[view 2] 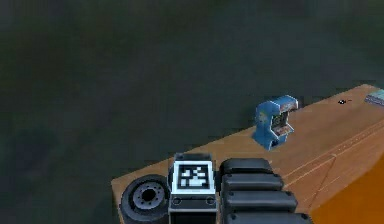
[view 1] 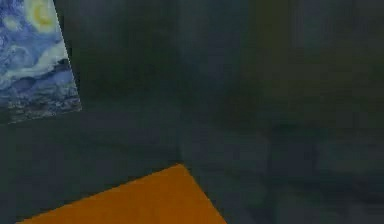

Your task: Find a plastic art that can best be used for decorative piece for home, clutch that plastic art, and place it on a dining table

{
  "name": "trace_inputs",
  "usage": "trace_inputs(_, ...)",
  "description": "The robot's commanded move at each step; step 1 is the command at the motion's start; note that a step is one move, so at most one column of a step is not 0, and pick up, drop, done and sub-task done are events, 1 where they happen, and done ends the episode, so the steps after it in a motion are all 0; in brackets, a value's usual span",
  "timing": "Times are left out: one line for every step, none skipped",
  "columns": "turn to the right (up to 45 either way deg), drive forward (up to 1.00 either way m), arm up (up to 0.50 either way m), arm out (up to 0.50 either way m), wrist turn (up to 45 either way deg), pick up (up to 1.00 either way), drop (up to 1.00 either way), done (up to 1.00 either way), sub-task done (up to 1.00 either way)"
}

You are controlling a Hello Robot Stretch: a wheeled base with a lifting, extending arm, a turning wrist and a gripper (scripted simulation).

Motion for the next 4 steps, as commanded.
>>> trace_inputs(-45.0, 0.0, 0.0, 0.0, 0.0, 0.0, 0.0, 0.0, 0.0)
trace_inputs(-45.0, 0.0, 0.0, 0.0, 0.0, 0.0, 0.0, 0.0, 0.0)
trace_inputs(-21.0, 0.0, 0.0, 0.0, 0.0, 0.0, 0.0, 0.0, 0.0)
trace_inputs(0.0, 1.0, 0.0, 0.0, 0.0, 0.0, 0.0, 0.0, 0.0)
